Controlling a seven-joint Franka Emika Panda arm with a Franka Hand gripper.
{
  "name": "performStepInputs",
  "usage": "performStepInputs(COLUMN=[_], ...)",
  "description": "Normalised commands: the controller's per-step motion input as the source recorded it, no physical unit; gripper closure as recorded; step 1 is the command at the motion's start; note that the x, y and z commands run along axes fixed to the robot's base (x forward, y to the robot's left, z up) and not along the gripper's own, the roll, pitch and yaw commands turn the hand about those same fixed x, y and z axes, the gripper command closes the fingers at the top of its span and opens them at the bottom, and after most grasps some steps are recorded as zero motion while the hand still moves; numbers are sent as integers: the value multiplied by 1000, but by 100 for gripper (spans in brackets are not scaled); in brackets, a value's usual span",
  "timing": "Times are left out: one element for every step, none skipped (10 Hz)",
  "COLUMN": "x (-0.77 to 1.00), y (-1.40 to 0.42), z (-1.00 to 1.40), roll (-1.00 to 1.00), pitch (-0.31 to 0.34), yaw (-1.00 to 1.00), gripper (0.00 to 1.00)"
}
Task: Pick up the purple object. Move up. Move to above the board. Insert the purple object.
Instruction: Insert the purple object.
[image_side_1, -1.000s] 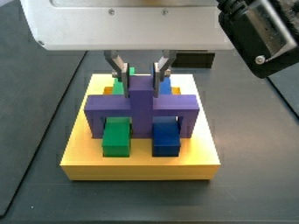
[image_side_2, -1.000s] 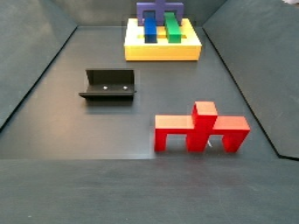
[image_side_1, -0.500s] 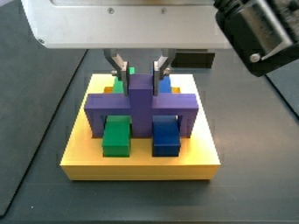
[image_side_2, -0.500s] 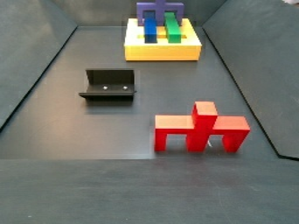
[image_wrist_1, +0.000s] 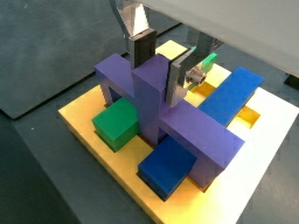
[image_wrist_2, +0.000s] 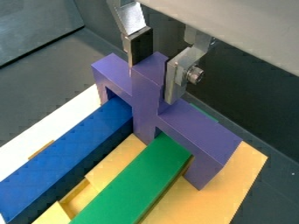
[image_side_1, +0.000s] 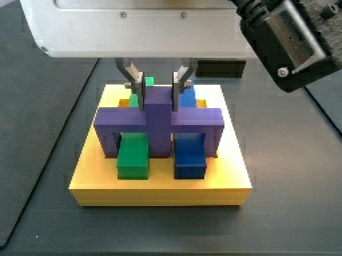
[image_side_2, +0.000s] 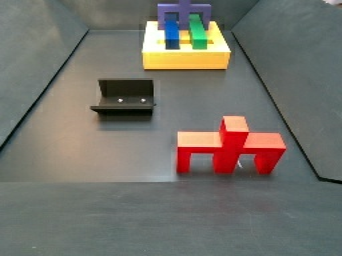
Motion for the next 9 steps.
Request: performStepInputs(x=[0, 0, 0, 0, 0, 0, 0, 0, 0], y=[-80, 0, 91, 171, 174, 114, 57, 31, 40], z=[0, -46, -106, -166, -209, -449, -649, -691, -734], roll=[-74, -63, -39, -39, -67, -160, -221, -201, -166], pitch=[0, -13, -27, -33, -34, -100, -144, -140, -151], yaw=[-34, -57, -34, -29, -23, -43, -34, -49, -46], gripper=[100, 100, 100, 100, 100, 100, 100, 100, 100])
